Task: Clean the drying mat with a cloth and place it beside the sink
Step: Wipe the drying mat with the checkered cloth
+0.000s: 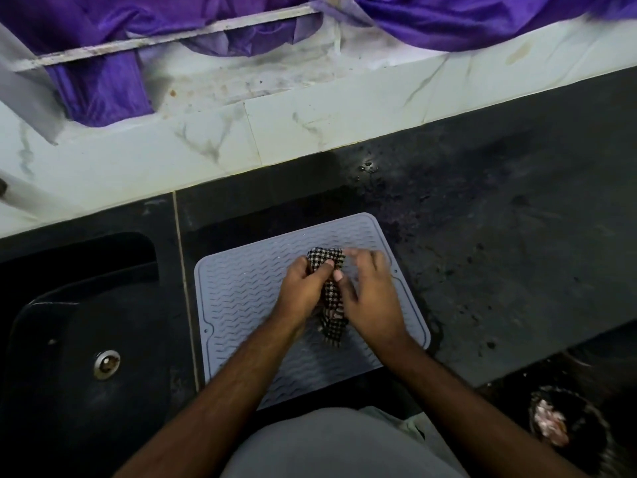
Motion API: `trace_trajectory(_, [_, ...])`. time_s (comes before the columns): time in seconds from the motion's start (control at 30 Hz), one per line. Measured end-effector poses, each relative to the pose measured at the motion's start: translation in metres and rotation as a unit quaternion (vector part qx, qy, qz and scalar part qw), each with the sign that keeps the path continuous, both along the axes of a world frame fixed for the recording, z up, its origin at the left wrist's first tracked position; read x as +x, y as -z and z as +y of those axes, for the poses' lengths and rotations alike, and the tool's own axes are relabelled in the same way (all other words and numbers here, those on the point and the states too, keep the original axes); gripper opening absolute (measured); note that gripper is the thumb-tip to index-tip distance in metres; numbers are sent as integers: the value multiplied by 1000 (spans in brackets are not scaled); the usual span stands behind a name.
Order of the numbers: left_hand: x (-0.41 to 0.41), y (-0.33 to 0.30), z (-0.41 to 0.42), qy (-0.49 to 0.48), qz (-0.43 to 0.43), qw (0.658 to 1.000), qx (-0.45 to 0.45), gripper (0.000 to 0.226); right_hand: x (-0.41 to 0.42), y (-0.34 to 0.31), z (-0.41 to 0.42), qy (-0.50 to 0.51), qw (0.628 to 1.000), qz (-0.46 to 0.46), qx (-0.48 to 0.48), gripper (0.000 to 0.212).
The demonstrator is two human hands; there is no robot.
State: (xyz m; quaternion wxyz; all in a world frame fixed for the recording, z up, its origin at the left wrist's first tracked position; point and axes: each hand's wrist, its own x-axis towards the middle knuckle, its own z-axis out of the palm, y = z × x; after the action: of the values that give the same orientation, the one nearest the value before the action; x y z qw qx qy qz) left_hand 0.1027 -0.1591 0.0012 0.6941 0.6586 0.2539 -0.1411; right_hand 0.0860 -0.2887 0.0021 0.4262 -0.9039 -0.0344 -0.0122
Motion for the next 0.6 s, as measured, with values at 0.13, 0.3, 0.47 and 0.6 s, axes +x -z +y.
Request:
trace_trajectory(0.13, [4, -2, -2, 13, 31, 992, -121, 14, -2, -3, 6, -66, 991, 114, -11, 60])
trace_trajectory(0.3, [9, 1, 4, 61, 41, 970, -232, 23, 4, -4, -1, -86, 987, 136, 7, 78])
trace_trajectory(0.47, [13, 15, 20, 166, -63, 977, 115, 32, 30, 2, -29, 38, 996, 77, -18, 48])
trace_trajectory(0.6, [8, 45, 45, 337, -124, 779, 514, 90, 48, 16, -46, 99, 991, 60, -71, 57])
